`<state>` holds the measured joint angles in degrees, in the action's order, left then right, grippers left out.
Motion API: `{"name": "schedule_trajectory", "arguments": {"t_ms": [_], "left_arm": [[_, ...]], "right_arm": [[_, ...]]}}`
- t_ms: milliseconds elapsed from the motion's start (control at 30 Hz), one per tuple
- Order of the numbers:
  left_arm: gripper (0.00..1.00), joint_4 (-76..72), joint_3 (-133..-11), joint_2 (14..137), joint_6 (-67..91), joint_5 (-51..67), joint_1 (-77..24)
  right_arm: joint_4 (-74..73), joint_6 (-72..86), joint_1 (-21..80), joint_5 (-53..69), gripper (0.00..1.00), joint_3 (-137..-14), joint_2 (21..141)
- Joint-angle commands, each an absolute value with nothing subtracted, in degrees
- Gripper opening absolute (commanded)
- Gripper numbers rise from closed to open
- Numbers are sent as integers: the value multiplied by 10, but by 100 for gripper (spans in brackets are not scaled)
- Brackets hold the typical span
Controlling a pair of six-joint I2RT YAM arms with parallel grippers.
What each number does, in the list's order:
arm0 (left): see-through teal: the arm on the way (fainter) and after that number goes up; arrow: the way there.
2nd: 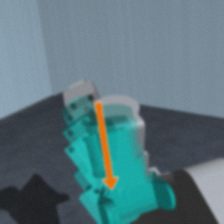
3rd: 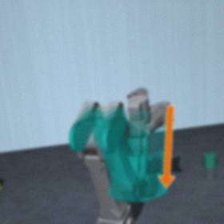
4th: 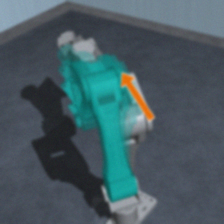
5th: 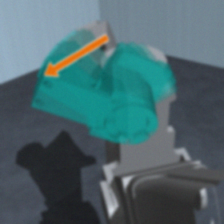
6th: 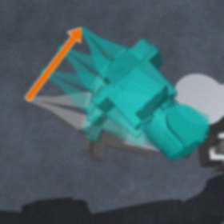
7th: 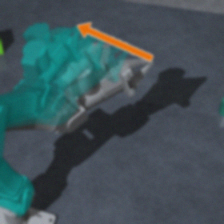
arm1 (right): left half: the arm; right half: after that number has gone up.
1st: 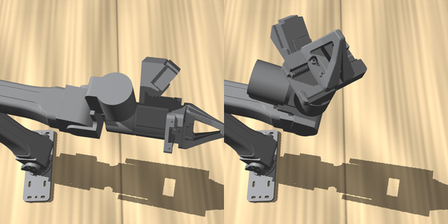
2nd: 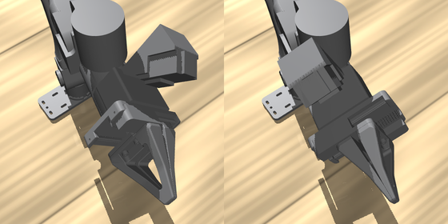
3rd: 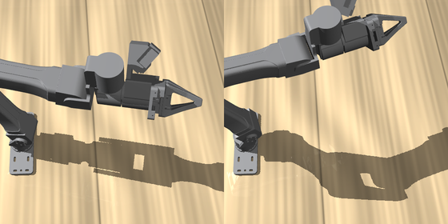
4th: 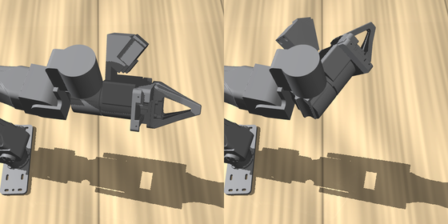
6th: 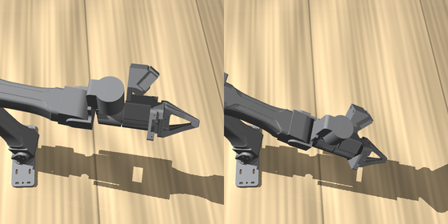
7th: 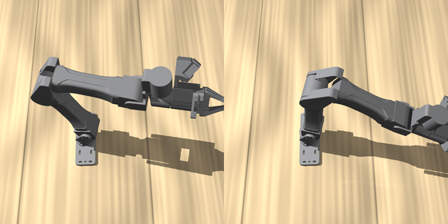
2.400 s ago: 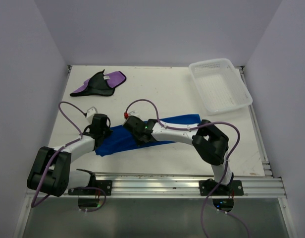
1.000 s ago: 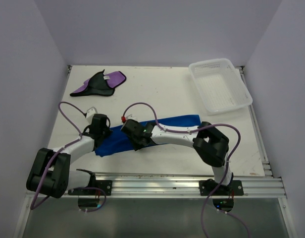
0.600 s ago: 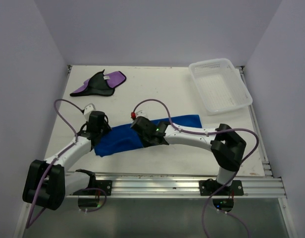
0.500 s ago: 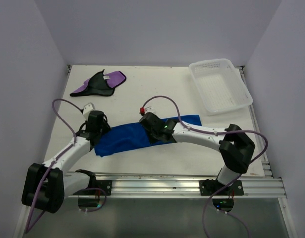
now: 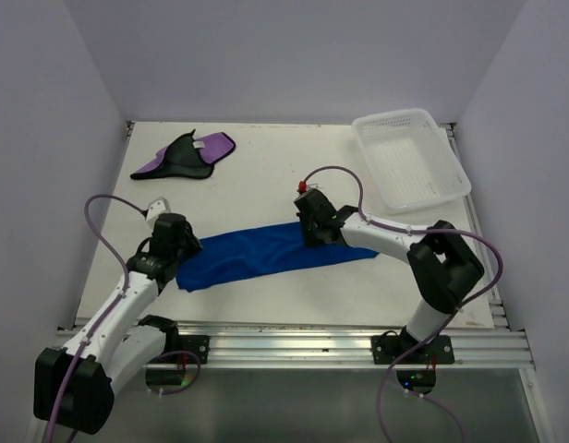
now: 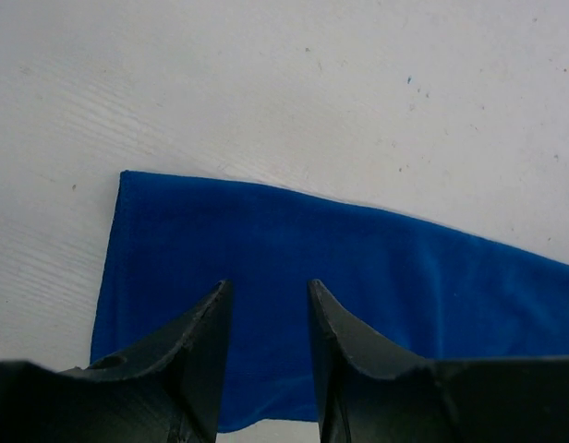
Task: Roll the towels
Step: Fold the towel
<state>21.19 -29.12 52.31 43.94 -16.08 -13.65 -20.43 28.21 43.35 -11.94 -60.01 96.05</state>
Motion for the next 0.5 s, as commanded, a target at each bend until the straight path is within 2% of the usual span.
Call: {"name": "schedule_trajectory", "arguments": {"t_ms": [0,200,467], "left_arm": [[42,265,-285,487,446,-156,-140],[42,294,-289,468,475,-158,-153],[42,298,-297,480,469,-157,-153]], "right_arm": [[-158,265,414,-95,0,-650,1012],[-166,245,402,-81,0,-717,1099],[-152,243,375,-72,0,-726,1133]]}}
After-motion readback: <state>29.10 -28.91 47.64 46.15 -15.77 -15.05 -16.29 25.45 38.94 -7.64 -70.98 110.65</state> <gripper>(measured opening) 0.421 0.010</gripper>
